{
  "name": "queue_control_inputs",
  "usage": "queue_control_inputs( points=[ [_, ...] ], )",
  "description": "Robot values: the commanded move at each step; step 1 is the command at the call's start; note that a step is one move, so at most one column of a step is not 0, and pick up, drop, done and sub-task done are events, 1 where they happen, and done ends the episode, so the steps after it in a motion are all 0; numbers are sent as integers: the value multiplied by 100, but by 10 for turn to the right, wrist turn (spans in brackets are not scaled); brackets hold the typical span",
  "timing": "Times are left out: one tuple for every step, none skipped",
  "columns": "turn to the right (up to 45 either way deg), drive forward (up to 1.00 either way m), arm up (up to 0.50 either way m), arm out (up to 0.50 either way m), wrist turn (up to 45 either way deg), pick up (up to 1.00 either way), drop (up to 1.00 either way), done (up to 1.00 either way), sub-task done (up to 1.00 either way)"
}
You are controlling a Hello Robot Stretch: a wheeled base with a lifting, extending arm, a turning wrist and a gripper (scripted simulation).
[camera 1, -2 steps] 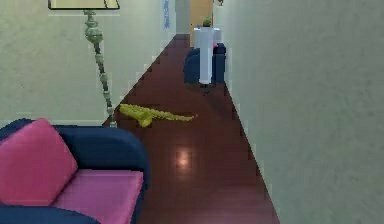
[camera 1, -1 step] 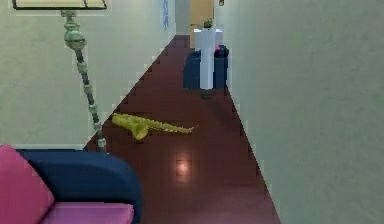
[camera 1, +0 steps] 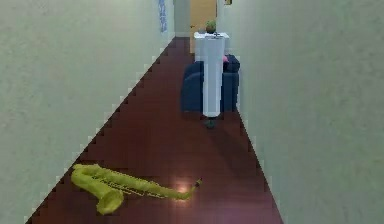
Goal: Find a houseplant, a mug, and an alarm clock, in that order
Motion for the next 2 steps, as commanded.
queue_control_inputs(
  points=[
    [30,0,0,0,0,0,0,0,0],
    [450,0,0,0,0,0,0,0,0]
  ],
)
